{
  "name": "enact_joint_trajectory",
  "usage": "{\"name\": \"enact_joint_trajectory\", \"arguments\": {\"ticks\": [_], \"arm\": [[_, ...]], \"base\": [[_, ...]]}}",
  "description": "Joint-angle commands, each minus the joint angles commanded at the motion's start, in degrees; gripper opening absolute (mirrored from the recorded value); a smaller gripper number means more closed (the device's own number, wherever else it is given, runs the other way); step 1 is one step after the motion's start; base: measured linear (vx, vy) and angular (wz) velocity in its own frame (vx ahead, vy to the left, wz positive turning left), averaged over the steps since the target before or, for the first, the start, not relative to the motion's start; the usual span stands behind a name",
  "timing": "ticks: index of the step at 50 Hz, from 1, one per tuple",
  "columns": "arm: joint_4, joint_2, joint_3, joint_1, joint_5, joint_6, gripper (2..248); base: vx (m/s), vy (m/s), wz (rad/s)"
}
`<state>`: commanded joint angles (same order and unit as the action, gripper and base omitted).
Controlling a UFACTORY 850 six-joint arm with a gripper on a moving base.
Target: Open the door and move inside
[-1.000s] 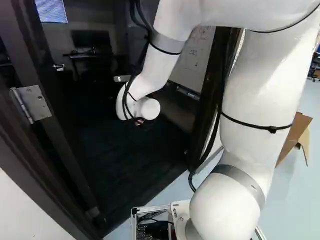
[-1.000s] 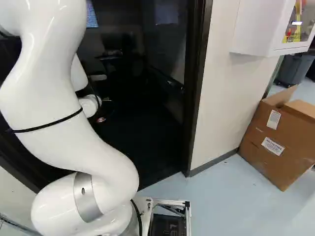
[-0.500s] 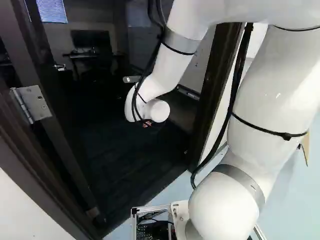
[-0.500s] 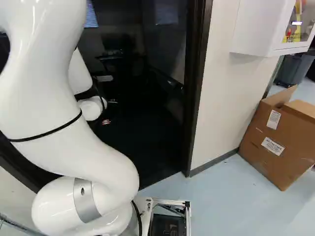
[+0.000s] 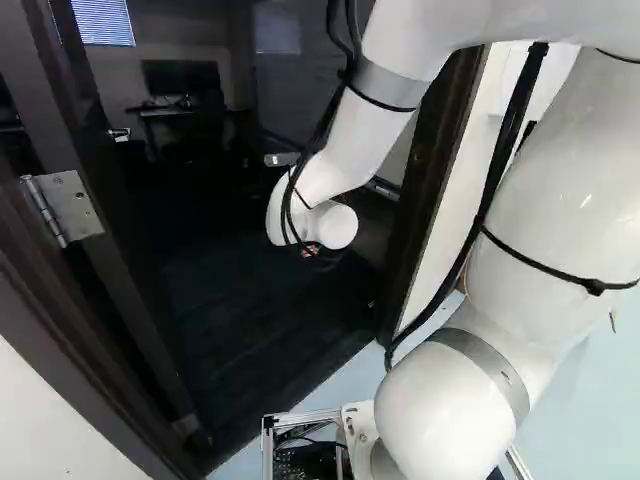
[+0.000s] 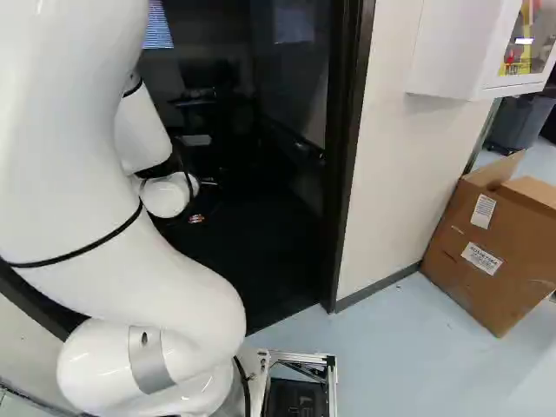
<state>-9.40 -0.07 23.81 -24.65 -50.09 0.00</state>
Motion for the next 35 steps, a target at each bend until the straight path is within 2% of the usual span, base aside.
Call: {"name": "enact_joint_trajectory", "arguments": {"ticks": [35], "arm": [[0.00,4.82,-4.78,6.30,0.00,0.00,247]], "base": [[0.000,0.000,0.000]]}}
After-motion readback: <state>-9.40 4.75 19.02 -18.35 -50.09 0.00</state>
